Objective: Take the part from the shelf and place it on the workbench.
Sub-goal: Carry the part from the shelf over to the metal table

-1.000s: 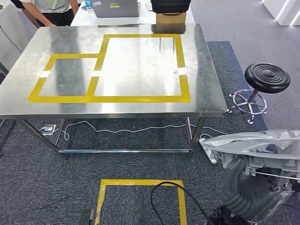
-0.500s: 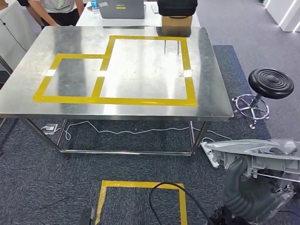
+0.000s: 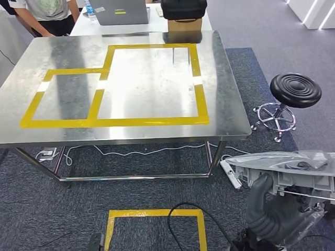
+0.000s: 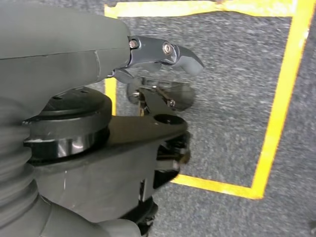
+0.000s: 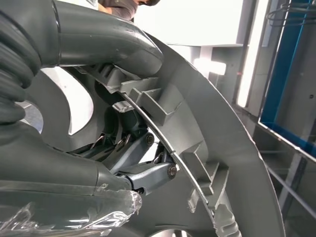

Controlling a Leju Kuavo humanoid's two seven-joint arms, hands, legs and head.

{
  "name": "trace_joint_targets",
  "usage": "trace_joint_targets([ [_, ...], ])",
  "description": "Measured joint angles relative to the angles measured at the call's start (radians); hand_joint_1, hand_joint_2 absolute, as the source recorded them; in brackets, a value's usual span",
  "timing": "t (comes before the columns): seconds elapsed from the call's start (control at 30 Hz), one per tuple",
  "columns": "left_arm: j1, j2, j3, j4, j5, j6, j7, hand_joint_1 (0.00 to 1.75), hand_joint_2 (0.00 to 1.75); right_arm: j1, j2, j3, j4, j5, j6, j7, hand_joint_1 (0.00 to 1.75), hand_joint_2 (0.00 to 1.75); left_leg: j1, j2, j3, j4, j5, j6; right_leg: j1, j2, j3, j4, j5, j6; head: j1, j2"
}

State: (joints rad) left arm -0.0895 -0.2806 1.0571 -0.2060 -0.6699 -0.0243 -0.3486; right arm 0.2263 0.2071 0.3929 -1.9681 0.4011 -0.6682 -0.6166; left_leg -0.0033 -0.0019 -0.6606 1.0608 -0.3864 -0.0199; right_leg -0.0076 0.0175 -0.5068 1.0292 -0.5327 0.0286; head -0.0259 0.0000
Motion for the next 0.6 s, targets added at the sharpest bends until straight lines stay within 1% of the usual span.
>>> trace_joint_targets([
  [0.03,-0.001,0.0,0.0,0.0,0.0,0.001,0.002,0.0,1.75,0.0,0.0,0.0,0.0,0.001,0.0,0.0,1.75,1.75,-0.001,-0.001,0.01,-0.023,-0.005,0.004,0.001,0.0,-0.001,-0.001,-0.005,0.005,0.001,0.0],
  [0.07,-0.002,-0.001,0.0,0.0,0.0,0.002,0.003,0.0,1.75,-0.001,0.0,0.0,0.0,0.001,0.0,0.001,1.75,1.75,-0.002,-0.002,0.016,-0.033,-0.017,0.008,0.003,0.0,0.001,-0.004,-0.008,0.01,0.0,0.0],
  [0.13,-0.002,-0.002,0.001,0.0,-0.001,0.007,0.008,0.0,1.75,-0.001,0.0,0.0,-0.001,0.002,0.0,0.002,1.75,1.75,0.002,-0.004,0.023,-0.043,-0.027,0.017,0.003,-0.003,0.004,-0.006,-0.016,0.019,0.001,0.0],
  [0.17,-0.002,-0.003,0.002,0.0,-0.002,0.009,0.009,0.0,1.75,-0.001,0.0,0.0,-0.001,0.002,0.0,0.002,1.75,1.75,0.005,-0.004,0.028,-0.046,-0.03,0.022,0.003,-0.005,0.0,0.012,-0.029,0.024,0.002,0.0],
  [0.2,-0.003,-0.004,0.002,0.0,-0.002,0.012,0.01,0.0,1.75,-0.001,0.0,0.0,-0.001,0.003,0.0,0.001,1.75,1.75,0.008,-0.004,0.033,-0.048,-0.032,0.026,0.002,-0.007,-0.018,0.052,-0.05,0.029,0.003,0.0],
  [0.23,-0.003,-0.005,0.003,0.0,-0.003,0.013,0.01,0.0,1.75,-0.002,0.0,0.0,-0.002,0.004,0.0,0.001,1.75,1.75,0.008,-0.004,0.036,-0.048,-0.036,0.03,0.002,-0.008,-0.051,0.116,-0.079,0.034,0.004,0.0],
  [0.27,-0.004,-0.005,0.004,0.0,-0.004,0.013,0.01,0.0,1.75,-0.002,0.0,0.0,-0.002,0.004,0.0,0.001,1.75,1.75,0.008,-0.004,0.038,-0.048,-0.039,0.033,0.001,-0.009,-0.094,0.19,-0.107,0.037,0.004,0.0],
  [0.3,-0.004,-0.005,0.005,0.0,-0.004,0.013,0.01,0.0,1.75,-0.002,0.0,0.0,-0.002,0.003,0.0,0.002,1.75,1.75,0.008,-0.004,0.041,-0.048,-0.042,0.035,0.001,-0.009,-0.134,0.251,-0.124,0.039,0.004,0.0],
  [0.33,-0.004,-0.005,0.006,0.0,-0.004,0.013,0.011,0.0,1.75,-0.001,0.0,0.0,-0.002,0.003,0.0,0.002,1.75,1.75,0.008,-0.004,0.044,-0.048,-0.044,0.035,0.001,-0.009,-0.161,0.284,-0.122,0.04,0.004,0.0],
  [0.37,-0.003,-0.005,0.006,0.0,-0.004,0.013,0.011,0.0,1.75,-0.001,0.0,0.0,-0.002,0.003,0.0,0.002,1.75,1.75,0.008,-0.005,0.048,-0.048,-0.048,0.034,0.0,-0.009,-0.167,0.274,-0.096,0.041,0.004,0.0],
  [0.4,-0.003,-0.006,0.007,0.0,-0.004,0.013,0.011,0.0,1.75,-0.001,0.0,0.0,-0.002,0.003,0.0,0.003,1.75,1.75,0.009,-0.006,0.055,-0.047,-0.052,0.032,-0.001,-0.01,-0.154,0.226,-0.053,0.04,0.004,0.0],
  [0.43,-0.002,-0.006,0.008,0.0,-0.003,0.013,0.011,0.0,1.75,-0.001,0.0,0.0,-0.002,0.003,0.0,0.003,1.75,1.75,0.009,-0.007,0.062,-0.047,-0.056,0.028,-0.003,-0.011,-0.13,0.155,-0.006,0.041,0.004,0.0],
  [0.47,-0.003,-0.006,0.008,0.0,-0.003,0.013,0.011,0.0,1.75,-0.001,0.0,0.0,-0.002,0.003,0.0,0.003,1.75,1.75,0.007,-0.009,0.067,-0.045,-0.061,0.023,-0.004,-0.011,-0.105,0.09,0.028,0.04,0.005,0.0],
  [0.5,-0.003,-0.006,0.009,0.0,-0.003,0.014,0.011,0.0,1.75,-0.001,-0.001,0.0,-0.002,0.003,0.0,0.003,1.75,1.75,0.005,-0.01,0.07,-0.043,-0.064,0.018,-0.004,-0.01,-0.086,0.043,0.05,0.036,0.005,0.0],
  [0.53,-0.003,-0.006,0.009,0.0,-0.003,0.014,0.011,0.0,1.75,-0.001,-0.001,0.0,-0.001,0.003,0.0,0.003,1.75,1.75,0.003,-0.01,0.07,-0.042,-0.065,0.012,-0.003,-0.009,-0.077,0.02,0.057,0.03,0.004,0.0],
  [0.6,-0.004,-0.006,0.009,0.0,-0.003,0.012,0.011,0.0,1.75,-0.001,-0.001,0.0,-0.001,0.003,0.0,0.003,1.75,1.75,0.003,-0.011,0.07,-0.046,-0.062,0.003,-0.001,-0.005,-0.076,0.016,0.058,0.015,0.002,0.0],
])
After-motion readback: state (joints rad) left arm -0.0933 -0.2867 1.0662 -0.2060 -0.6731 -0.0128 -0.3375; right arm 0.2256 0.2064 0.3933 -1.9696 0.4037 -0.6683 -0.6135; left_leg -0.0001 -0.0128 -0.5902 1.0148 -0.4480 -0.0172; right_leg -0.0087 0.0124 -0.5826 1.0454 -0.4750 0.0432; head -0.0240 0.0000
